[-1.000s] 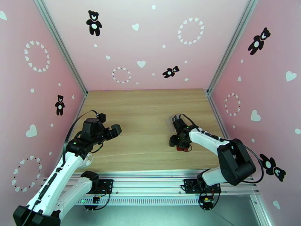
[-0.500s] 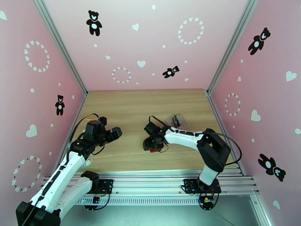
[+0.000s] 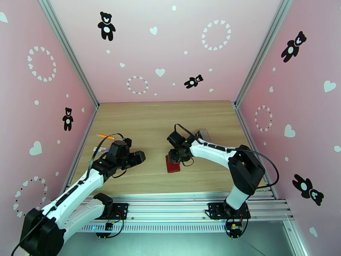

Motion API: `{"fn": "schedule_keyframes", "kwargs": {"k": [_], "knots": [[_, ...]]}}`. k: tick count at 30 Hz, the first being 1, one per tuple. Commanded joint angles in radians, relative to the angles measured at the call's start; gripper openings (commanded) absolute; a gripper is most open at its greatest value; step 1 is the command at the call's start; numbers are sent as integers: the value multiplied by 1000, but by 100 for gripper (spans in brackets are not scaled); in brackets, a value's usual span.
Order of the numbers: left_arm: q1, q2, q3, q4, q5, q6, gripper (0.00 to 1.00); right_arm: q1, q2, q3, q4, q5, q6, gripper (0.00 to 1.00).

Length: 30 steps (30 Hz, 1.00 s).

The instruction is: Put the credit cards into the card holder

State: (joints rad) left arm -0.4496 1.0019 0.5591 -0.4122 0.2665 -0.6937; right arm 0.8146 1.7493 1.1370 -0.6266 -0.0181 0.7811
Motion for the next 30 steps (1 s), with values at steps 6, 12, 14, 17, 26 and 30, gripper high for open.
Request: {"fn": "schedule_keyframes", "kwargs": {"k": [6, 12, 14, 17, 26, 30], "knots": [[-48, 110, -34, 148, 5, -29, 62, 18, 76, 57, -51, 28, -12, 49], [-52, 104, -41, 154, -10, -33, 59, 35, 88, 105, -107, 86, -21, 44], [-51, 97, -44, 148, -14, -31, 59, 43, 91, 121, -121, 96, -23, 44], [-51, 93, -44, 132, -21, -24, 59, 59, 94, 148, -144, 121, -25, 44], [-52, 91, -46, 134, -25, -27, 57, 64, 147, 150, -142, 110, -22, 35], [-51, 95, -47, 135, -23, -27, 56, 64, 181, 153, -141, 97, -25, 35]]}}
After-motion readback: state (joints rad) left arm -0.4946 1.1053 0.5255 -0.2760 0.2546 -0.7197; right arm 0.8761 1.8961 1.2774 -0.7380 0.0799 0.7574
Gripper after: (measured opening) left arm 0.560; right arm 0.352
